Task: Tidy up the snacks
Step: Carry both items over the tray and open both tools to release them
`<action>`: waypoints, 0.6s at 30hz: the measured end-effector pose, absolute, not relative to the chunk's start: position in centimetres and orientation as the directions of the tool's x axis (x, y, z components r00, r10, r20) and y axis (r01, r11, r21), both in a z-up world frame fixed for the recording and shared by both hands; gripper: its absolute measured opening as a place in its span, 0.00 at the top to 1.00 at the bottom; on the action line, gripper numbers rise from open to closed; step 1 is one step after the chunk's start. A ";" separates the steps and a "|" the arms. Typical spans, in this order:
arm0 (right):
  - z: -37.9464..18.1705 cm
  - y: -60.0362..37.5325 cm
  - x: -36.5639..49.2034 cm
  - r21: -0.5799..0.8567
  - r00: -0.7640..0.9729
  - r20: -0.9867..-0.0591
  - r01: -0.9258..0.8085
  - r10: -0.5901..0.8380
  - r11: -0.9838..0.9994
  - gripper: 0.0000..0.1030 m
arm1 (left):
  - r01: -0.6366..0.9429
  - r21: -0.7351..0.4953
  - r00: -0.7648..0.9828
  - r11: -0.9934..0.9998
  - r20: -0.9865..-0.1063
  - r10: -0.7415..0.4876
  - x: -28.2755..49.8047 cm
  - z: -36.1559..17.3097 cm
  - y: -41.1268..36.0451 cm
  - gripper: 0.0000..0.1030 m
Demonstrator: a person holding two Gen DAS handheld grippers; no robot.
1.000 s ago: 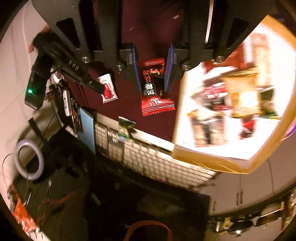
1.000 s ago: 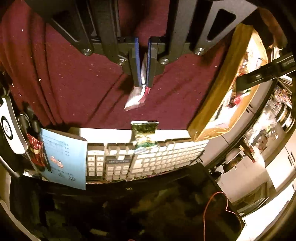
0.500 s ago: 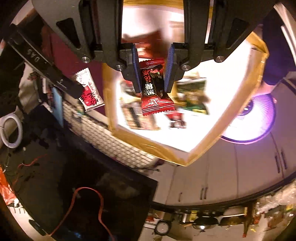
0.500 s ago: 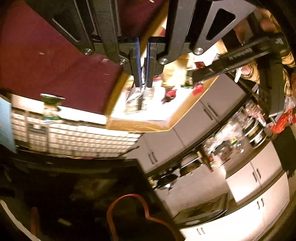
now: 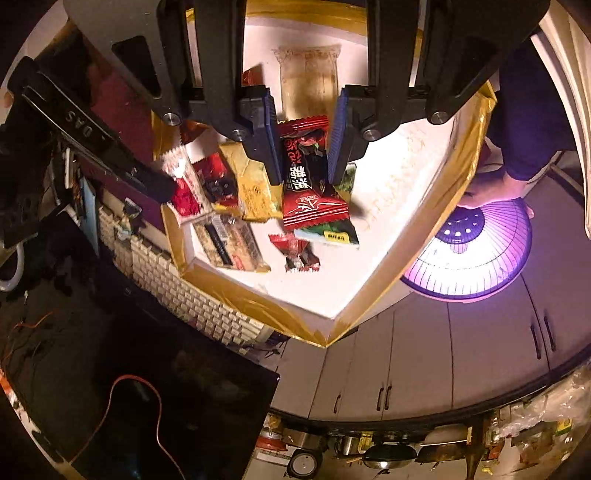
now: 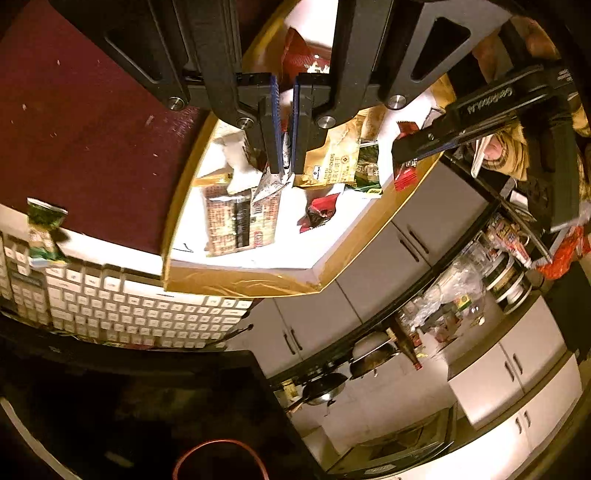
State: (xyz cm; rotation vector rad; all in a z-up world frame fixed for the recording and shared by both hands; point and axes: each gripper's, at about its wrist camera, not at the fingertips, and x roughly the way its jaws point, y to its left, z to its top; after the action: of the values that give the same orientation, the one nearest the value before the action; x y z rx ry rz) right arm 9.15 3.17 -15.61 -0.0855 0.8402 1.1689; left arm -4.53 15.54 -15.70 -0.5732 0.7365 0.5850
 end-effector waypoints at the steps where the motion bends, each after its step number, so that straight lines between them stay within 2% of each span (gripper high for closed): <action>1: -15.8 3.4 9.0 0.329 0.148 -0.622 -0.841 0.769 0.429 0.96 | -0.666 -0.267 0.595 0.697 -0.754 0.279 -4.4 -15.9 15.5 0.79; 4: -16.3 3.6 9.0 0.317 0.149 -0.613 -0.853 0.776 0.414 0.94 | -0.692 -0.234 0.565 0.683 -0.765 0.310 -4.4 -16.4 15.2 0.78; 5: -16.5 3.6 9.1 0.331 0.138 -0.609 -0.851 0.781 0.409 0.90 | -0.702 -0.221 0.555 0.677 -0.766 0.324 -4.4 -16.5 15.3 0.78; 8: -16.7 3.6 9.2 0.343 0.143 -0.609 -0.840 0.780 0.421 0.88 | -0.719 -0.216 0.538 0.661 -0.774 0.333 -4.6 -16.9 15.4 0.74; 9: -16.5 3.3 9.2 0.352 0.136 -0.597 -0.841 0.790 0.411 0.85 | -0.722 -0.209 0.531 0.660 -0.779 0.334 -4.7 -16.9 15.3 0.69; 10: -16.1 2.9 9.2 0.357 0.136 -0.585 -0.842 0.799 0.405 0.76 | -0.722 -0.200 0.527 0.663 -0.779 0.340 -4.7 -16.7 15.0 0.66; 11: -15.8 2.4 9.1 0.359 0.142 -0.577 -0.840 0.805 0.406 0.64 | -0.719 -0.192 0.532 0.669 -0.770 0.351 -4.8 -16.4 14.6 0.58; 13: -14.9 1.0 8.8 0.361 0.166 -0.551 -0.836 0.818 0.413 0.52 | -0.713 -0.175 0.556 0.679 -0.731 0.396 -4.9 -15.3 13.4 0.44; 15: -14.2 -0.1 8.8 0.359 0.178 -0.541 -0.835 0.822 0.417 0.48 | -0.714 -0.156 0.571 0.682 -0.694 0.439 -4.9 -14.3 12.2 0.27; 18: -13.2 -2.6 9.6 0.364 0.211 -0.527 -0.819 0.823 0.443 0.41 | -0.678 -0.120 0.593 0.726 -0.672 0.443 -4.3 -13.6 10.5 0.27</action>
State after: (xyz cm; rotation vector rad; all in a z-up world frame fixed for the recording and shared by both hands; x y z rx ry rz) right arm 9.55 -2.59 -13.23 0.0065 0.7359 1.1411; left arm -4.31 10.53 -13.55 -0.3871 0.6619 0.6701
